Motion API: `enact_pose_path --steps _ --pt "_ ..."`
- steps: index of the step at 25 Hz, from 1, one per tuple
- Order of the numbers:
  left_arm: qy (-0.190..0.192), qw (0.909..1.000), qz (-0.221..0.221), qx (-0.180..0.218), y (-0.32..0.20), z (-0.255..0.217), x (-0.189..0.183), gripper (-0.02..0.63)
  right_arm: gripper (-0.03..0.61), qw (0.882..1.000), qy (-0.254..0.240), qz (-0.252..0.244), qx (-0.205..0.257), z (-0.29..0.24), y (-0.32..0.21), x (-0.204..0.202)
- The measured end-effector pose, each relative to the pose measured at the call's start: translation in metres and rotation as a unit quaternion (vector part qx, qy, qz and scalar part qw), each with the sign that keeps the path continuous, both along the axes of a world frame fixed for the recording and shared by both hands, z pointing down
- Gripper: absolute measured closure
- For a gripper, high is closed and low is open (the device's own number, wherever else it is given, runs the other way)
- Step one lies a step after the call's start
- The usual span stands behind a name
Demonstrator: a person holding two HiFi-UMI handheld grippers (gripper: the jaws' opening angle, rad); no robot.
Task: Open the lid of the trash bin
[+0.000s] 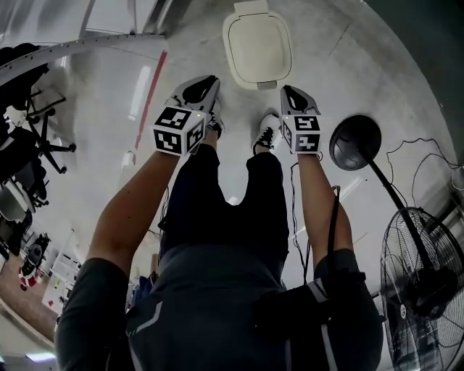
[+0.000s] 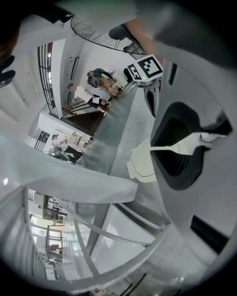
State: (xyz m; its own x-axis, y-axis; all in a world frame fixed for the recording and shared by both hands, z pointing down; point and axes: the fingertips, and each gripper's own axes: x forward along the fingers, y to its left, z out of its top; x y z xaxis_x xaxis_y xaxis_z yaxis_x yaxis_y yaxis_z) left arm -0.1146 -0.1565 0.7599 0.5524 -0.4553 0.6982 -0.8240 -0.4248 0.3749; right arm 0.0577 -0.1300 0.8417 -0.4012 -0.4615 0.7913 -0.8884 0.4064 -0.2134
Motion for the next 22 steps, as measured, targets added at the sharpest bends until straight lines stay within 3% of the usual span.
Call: enact_pose_path --steps 13,16,18,22 --pt "-0.018 0.9985 0.013 -0.05 0.034 0.086 0.01 0.604 0.551 0.998 0.007 -0.012 -0.055 0.086 0.025 -0.015" --pt "-0.033 0.997 -0.006 -0.069 0.035 0.107 0.01 0.604 0.551 0.998 0.009 -0.016 -0.059 0.101 0.025 -0.019" --pt "-0.025 0.9964 -0.007 -0.081 0.035 0.119 0.025 0.604 0.551 0.998 0.005 -0.012 -0.056 0.103 0.024 -0.02" --pt "-0.014 0.9955 0.038 -0.086 0.039 0.138 0.072 0.604 0.551 0.999 -0.01 -0.013 -0.047 0.102 0.021 -0.02"
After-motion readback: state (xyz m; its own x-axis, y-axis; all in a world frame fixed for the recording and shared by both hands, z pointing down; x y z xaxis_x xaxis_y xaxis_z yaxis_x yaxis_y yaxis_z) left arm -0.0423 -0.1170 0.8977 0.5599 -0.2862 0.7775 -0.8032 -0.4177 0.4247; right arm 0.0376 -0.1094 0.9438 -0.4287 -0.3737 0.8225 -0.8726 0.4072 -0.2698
